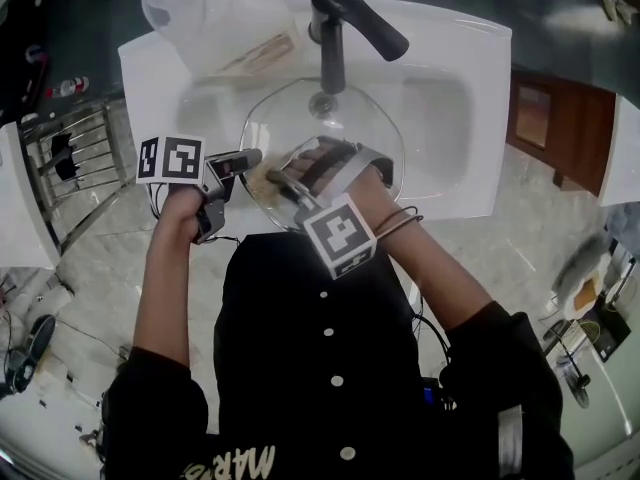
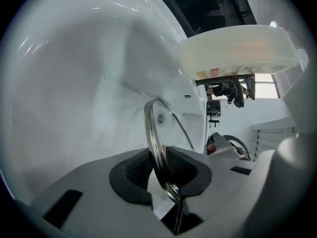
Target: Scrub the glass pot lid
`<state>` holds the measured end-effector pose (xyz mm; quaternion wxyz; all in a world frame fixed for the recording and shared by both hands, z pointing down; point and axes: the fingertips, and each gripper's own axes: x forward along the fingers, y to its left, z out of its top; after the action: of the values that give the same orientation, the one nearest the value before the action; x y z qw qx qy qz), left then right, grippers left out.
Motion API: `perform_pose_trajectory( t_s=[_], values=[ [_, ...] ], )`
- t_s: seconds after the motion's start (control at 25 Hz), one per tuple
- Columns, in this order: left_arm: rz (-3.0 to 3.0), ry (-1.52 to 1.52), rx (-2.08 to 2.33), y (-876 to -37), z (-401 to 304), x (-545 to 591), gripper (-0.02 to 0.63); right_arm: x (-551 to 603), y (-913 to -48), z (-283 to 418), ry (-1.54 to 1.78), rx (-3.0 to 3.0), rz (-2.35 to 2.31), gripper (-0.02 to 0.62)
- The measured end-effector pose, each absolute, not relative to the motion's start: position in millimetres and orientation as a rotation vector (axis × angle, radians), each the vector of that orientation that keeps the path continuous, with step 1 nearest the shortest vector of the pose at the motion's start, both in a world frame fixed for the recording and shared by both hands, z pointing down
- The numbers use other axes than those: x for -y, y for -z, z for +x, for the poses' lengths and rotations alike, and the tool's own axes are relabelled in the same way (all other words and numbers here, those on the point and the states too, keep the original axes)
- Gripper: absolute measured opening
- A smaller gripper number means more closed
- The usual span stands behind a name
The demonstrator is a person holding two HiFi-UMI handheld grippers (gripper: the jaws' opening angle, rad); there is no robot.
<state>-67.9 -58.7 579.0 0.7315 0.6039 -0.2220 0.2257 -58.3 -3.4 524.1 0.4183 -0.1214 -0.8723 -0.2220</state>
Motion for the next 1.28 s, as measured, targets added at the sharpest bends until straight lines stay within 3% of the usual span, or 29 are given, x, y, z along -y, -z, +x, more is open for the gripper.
perform_pose_trajectory(
  t_s=[1.28],
  values=[
    [1.371,-0.528,0.479,-580,-69,57,0.110,-43,-526,112,0.624,1.814,-0.885,0.123]
  ],
)
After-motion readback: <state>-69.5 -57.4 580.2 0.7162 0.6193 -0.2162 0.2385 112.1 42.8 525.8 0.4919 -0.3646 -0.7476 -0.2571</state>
